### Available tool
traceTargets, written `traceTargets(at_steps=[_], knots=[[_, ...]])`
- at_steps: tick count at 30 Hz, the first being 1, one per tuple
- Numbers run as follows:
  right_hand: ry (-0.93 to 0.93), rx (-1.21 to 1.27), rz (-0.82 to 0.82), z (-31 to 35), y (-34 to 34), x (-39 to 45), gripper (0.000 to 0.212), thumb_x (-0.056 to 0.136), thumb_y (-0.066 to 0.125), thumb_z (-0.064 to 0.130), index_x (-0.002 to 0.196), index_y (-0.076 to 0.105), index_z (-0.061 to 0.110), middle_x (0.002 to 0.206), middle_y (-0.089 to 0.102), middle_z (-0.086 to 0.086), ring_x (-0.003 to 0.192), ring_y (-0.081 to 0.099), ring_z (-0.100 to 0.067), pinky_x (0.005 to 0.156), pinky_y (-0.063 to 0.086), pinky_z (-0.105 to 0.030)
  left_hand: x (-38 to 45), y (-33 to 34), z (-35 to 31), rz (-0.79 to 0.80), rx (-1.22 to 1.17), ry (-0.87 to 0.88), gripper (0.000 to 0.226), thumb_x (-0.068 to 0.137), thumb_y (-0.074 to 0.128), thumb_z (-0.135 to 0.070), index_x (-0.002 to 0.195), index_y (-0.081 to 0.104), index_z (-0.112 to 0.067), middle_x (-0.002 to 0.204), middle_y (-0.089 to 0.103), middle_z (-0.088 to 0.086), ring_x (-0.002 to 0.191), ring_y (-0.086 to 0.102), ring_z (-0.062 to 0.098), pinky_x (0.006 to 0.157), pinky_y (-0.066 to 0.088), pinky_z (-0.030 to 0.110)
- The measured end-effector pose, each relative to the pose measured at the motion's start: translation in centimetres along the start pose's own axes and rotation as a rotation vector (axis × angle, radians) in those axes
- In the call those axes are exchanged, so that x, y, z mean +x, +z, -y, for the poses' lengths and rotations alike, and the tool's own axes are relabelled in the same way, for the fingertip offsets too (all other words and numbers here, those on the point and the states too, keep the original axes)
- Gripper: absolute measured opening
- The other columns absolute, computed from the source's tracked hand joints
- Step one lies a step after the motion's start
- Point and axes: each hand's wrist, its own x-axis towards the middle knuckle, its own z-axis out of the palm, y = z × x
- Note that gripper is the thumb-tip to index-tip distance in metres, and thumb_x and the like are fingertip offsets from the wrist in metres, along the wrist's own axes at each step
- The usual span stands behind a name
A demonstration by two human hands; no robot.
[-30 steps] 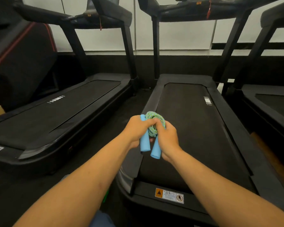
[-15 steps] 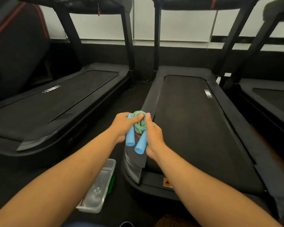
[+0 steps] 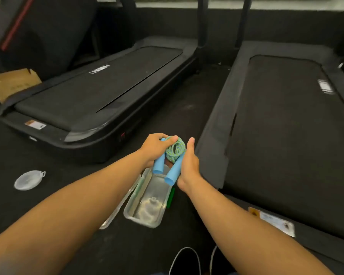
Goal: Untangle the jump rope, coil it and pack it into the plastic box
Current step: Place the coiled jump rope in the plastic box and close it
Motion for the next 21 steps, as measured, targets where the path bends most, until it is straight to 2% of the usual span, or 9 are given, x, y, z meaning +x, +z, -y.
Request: traceTargets(at_steps=[3,6,8,12,13,16,18,19,21], knots=[[0.052,-0.096,0.000,-4.4,0.4,3.1,0.044,0.101,0.052,0.048,0.104,0.074,0.010,0.102,0.077,-0.018,0.094,0.076,-0.032,0.083,0.063,-0.048,2.1,-2.3,4.7,-0.026,0.032,-0.061,0.042,0.091,0.076,-0.033,0.107,0.068,0.005,0.094,0.072,0.024,0.076,0.072,0.030,0.060,0.060,0.039],[0.100,-0.163,0.000,-8.6,0.3,5.8,0.033,0.106,0.048,0.039,0.098,0.071,0.017,0.103,0.075,-0.014,0.094,0.075,-0.028,0.079,0.064,-0.042,3.6,-4.0,9.3,-0.072,0.071,-0.094,0.037,0.090,0.076,-0.038,0.102,0.073,-0.003,0.098,0.075,0.020,0.082,0.071,0.026,0.071,0.061,0.041],[0.129,-0.214,-0.033,-11.1,0.0,7.5,0.029,0.105,0.048,0.038,0.097,0.070,0.022,0.100,0.075,-0.010,0.094,0.074,-0.026,0.083,0.063,-0.045,4.4,-4.5,12.0,-0.099,0.087,-0.117,0.034,0.090,0.075,-0.040,0.098,0.075,-0.007,0.093,0.076,0.013,0.082,0.071,0.023,0.076,0.060,0.041],[0.170,-0.327,-0.098,-15.9,-1.5,11.2,0.031,0.102,0.048,0.044,0.098,0.071,0.024,0.097,0.076,-0.008,0.090,0.075,-0.027,0.086,0.061,-0.052,6.0,-4.3,16.7,-0.075,0.131,-0.171,0.034,0.095,0.070,-0.037,0.101,0.073,-0.004,0.087,0.073,0.009,0.076,0.068,0.017,0.063,0.057,0.026],[0.173,-0.347,-0.106,-16.8,-1.9,12.0,0.030,0.102,0.047,0.043,0.098,0.071,0.025,0.097,0.076,-0.007,0.090,0.074,-0.026,0.086,0.061,-0.052,6.6,-4.3,17.8,-0.062,0.152,-0.188,0.034,0.096,0.069,-0.037,0.103,0.073,-0.004,0.089,0.074,0.012,0.078,0.068,0.019,0.065,0.058,0.028],[0.180,-0.419,-0.116,-18.3,-2.6,13.7,0.028,0.103,0.045,0.042,0.097,0.068,0.028,0.099,0.075,-0.005,0.093,0.073,-0.024,0.090,0.059,-0.051,8.0,-4.3,20.5,-0.041,0.231,-0.215,0.040,0.094,0.069,-0.044,0.103,0.073,-0.005,0.099,0.076,0.019,0.087,0.071,0.024,0.083,0.059,0.045],[0.193,-0.478,-0.131,-18.6,-2.6,14.6,0.029,0.104,0.044,0.040,0.105,0.067,0.023,0.105,0.072,-0.008,0.097,0.070,-0.026,0.093,0.057,-0.049,9.4,-4.2,22.1,-0.050,0.291,-0.228,0.041,0.092,0.068,-0.046,0.098,0.073,-0.005,0.093,0.076,0.016,0.085,0.071,0.025,0.085,0.058,0.048],[0.202,-0.515,-0.141,-18.5,-2.4,14.8,0.032,0.104,0.042,0.038,0.112,0.066,0.019,0.110,0.071,-0.011,0.100,0.068,-0.028,0.094,0.055,-0.048,9.9,-4.0,22.6,-0.052,0.333,-0.220,0.036,0.095,0.067,-0.041,0.093,0.072,-0.006,0.087,0.074,0.012,0.080,0.068,0.021,0.080,0.057,0.041],[0.226,-0.591,-0.157,-18.6,-1.9,15.6,0.037,0.106,0.037,0.035,0.123,0.061,0.012,0.118,0.067,-0.016,0.105,0.065,-0.033,0.097,0.052,-0.048,10.8,-3.5,23.2,-0.044,0.449,-0.210,0.031,0.102,0.060,-0.034,0.088,0.069,-0.008,0.082,0.067,0.008,0.074,0.059,0.017,0.069,0.046,0.026]])
